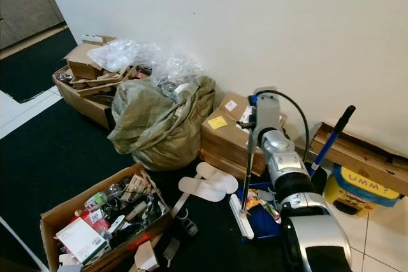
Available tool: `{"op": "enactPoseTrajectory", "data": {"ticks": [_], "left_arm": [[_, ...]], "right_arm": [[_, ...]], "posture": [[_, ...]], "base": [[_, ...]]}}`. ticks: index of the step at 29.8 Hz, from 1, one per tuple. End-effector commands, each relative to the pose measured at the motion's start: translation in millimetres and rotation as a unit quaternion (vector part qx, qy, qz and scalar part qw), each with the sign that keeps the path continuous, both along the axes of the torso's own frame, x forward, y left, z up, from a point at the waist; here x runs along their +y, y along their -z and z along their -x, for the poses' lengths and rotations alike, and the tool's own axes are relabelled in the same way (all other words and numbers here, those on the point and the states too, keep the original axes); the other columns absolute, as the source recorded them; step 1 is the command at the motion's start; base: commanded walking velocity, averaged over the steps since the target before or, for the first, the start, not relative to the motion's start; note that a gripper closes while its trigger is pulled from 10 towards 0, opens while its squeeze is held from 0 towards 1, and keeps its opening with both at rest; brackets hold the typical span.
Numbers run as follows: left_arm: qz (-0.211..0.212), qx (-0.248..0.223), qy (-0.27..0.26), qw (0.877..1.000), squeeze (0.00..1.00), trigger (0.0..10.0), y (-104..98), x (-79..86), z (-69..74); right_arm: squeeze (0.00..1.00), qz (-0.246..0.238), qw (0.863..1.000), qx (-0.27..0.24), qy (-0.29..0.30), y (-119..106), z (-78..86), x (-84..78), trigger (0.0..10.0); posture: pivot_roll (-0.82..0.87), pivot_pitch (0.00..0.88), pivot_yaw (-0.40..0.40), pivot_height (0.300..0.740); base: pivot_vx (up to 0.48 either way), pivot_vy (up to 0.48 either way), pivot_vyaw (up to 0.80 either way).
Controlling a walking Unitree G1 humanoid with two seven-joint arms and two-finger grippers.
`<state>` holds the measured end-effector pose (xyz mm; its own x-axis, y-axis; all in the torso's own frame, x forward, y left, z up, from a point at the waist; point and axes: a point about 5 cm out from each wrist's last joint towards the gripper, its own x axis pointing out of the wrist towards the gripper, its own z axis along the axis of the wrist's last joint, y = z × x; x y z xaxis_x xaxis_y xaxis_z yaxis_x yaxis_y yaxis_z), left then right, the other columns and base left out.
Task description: Sweep floor
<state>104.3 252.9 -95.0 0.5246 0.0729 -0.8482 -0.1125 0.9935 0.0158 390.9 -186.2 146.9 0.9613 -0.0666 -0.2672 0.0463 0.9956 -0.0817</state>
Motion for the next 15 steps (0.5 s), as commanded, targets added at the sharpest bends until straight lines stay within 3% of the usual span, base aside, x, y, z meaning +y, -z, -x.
{"op": "enactPoseTrajectory", "data": {"ticks": [1,3,7,9,15], "left_arm": [[0.007,0.011,-0.006,1.0,0.0,10.0,2.3,-1.3,6.4],[0.009,0.011,-0.007,1.0,0.0,10.0,2.5,-2.2,6.2],[0.01,0.011,-0.008,1.0,0.0,10.0,2.6,-2.5,6.1],[0.012,0.011,-0.009,1.0,0.0,10.0,2.7,-3.0,5.7],[0.014,0.01,-0.01,1.0,0.0,10.0,2.7,-3.4,5.1]], "right_arm": [[0.0,0.003,1.0,0.015,0.017,1.7,0.3,-4.1,10.0],[0.0,0.016,0.998,0.0,0.061,-9.6,-2.1,-17.6,10.0],[0.0,0.015,0.996,-0.018,0.082,-17.7,-3.5,-22.9,10.0],[0.0,0.023,0.99,-0.042,0.13,-32.9,-5.5,-34.3,10.0],[0.0,0.046,0.984,-0.05,0.167,-43.3,-5.5,-44.5,10.0]], "posture": [[-0.05,0.095,0.006,0.74],[-0.05,0.094,0.005,0.74],[-0.05,0.094,0.002,0.74],[-0.06,0.095,0.001,0.74],[-0.06,0.094,0.0,0.74]], "base": [[0.0,0.0,0.0],[0.0,0.0,0.0],[0.0,0.0,0.0],[0.0,0.0,0.0],[0.0,0.0,0.0]]}}
